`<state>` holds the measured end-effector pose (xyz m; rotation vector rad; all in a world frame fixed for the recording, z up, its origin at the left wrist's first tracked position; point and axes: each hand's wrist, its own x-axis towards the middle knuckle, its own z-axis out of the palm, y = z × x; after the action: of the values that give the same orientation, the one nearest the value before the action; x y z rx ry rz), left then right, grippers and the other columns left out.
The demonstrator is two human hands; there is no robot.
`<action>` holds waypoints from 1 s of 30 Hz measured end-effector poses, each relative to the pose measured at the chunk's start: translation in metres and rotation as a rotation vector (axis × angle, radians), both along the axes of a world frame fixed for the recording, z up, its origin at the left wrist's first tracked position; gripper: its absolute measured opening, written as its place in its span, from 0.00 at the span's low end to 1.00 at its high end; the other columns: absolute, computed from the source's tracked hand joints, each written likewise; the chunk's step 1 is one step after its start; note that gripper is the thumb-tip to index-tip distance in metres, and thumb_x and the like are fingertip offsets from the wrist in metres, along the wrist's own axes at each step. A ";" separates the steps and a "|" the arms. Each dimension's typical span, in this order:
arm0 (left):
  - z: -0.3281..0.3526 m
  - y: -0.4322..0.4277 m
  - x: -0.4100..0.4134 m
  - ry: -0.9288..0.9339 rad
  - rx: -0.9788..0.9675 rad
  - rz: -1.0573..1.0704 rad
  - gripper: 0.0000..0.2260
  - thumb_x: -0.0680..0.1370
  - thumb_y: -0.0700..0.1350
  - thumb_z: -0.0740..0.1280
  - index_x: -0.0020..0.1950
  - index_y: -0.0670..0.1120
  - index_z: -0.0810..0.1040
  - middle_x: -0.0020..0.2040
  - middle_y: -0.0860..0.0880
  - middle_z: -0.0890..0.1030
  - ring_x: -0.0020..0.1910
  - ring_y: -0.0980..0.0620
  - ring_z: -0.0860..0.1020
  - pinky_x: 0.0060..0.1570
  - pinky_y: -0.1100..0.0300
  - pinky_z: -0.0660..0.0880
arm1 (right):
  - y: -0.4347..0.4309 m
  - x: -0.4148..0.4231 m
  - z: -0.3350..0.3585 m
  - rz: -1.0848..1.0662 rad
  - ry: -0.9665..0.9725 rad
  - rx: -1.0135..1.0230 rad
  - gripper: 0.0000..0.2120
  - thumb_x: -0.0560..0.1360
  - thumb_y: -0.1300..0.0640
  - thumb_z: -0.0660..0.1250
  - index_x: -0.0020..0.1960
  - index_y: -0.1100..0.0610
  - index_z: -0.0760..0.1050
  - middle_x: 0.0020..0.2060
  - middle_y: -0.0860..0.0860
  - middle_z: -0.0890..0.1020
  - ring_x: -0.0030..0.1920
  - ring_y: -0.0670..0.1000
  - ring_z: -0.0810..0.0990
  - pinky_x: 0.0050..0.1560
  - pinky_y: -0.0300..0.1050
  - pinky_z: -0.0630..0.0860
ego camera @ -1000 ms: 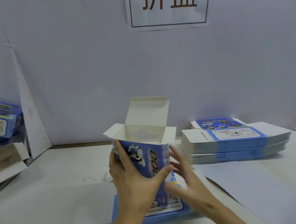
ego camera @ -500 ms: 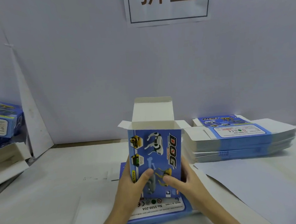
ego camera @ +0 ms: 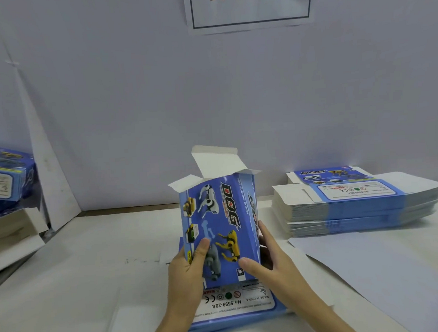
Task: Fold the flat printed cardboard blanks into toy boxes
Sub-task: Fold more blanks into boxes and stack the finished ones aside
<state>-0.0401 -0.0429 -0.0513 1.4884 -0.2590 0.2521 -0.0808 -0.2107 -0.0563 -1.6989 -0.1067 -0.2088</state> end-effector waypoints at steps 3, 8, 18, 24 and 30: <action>0.002 0.001 0.000 -0.003 0.016 0.009 0.14 0.72 0.51 0.65 0.44 0.40 0.78 0.31 0.55 0.82 0.33 0.60 0.80 0.30 0.71 0.73 | 0.001 0.000 0.000 0.016 -0.006 0.021 0.41 0.65 0.39 0.72 0.71 0.32 0.54 0.61 0.38 0.76 0.58 0.42 0.79 0.46 0.39 0.80; 0.004 -0.002 -0.002 -0.017 0.023 -0.002 0.13 0.72 0.51 0.65 0.39 0.40 0.72 0.25 0.57 0.77 0.27 0.62 0.76 0.27 0.73 0.70 | 0.000 -0.001 0.002 0.005 -0.034 0.051 0.40 0.60 0.32 0.72 0.67 0.29 0.56 0.55 0.30 0.77 0.58 0.41 0.79 0.48 0.38 0.80; 0.002 0.002 -0.002 0.032 0.028 -0.109 0.22 0.69 0.52 0.68 0.57 0.39 0.76 0.35 0.55 0.83 0.35 0.59 0.81 0.31 0.71 0.74 | 0.003 -0.004 0.003 0.000 -0.017 0.046 0.41 0.60 0.35 0.73 0.70 0.38 0.60 0.56 0.39 0.80 0.56 0.45 0.81 0.46 0.42 0.81; -0.001 0.002 0.001 0.097 0.104 -0.180 0.37 0.67 0.56 0.69 0.75 0.55 0.62 0.64 0.55 0.75 0.60 0.54 0.77 0.55 0.53 0.79 | -0.001 -0.005 -0.001 -0.037 0.013 0.136 0.25 0.70 0.42 0.68 0.63 0.52 0.74 0.51 0.45 0.85 0.49 0.49 0.85 0.40 0.39 0.80; -0.001 0.003 0.001 0.115 0.043 -0.168 0.23 0.68 0.58 0.66 0.62 0.55 0.73 0.49 0.59 0.83 0.49 0.62 0.81 0.40 0.69 0.77 | 0.000 -0.006 0.002 -0.027 -0.019 0.091 0.38 0.63 0.40 0.74 0.70 0.48 0.67 0.57 0.44 0.82 0.55 0.50 0.83 0.46 0.48 0.82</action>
<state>-0.0394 -0.0396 -0.0520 1.5084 -0.2970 0.0258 -0.0868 -0.2106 -0.0541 -1.6089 -0.0875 -0.2468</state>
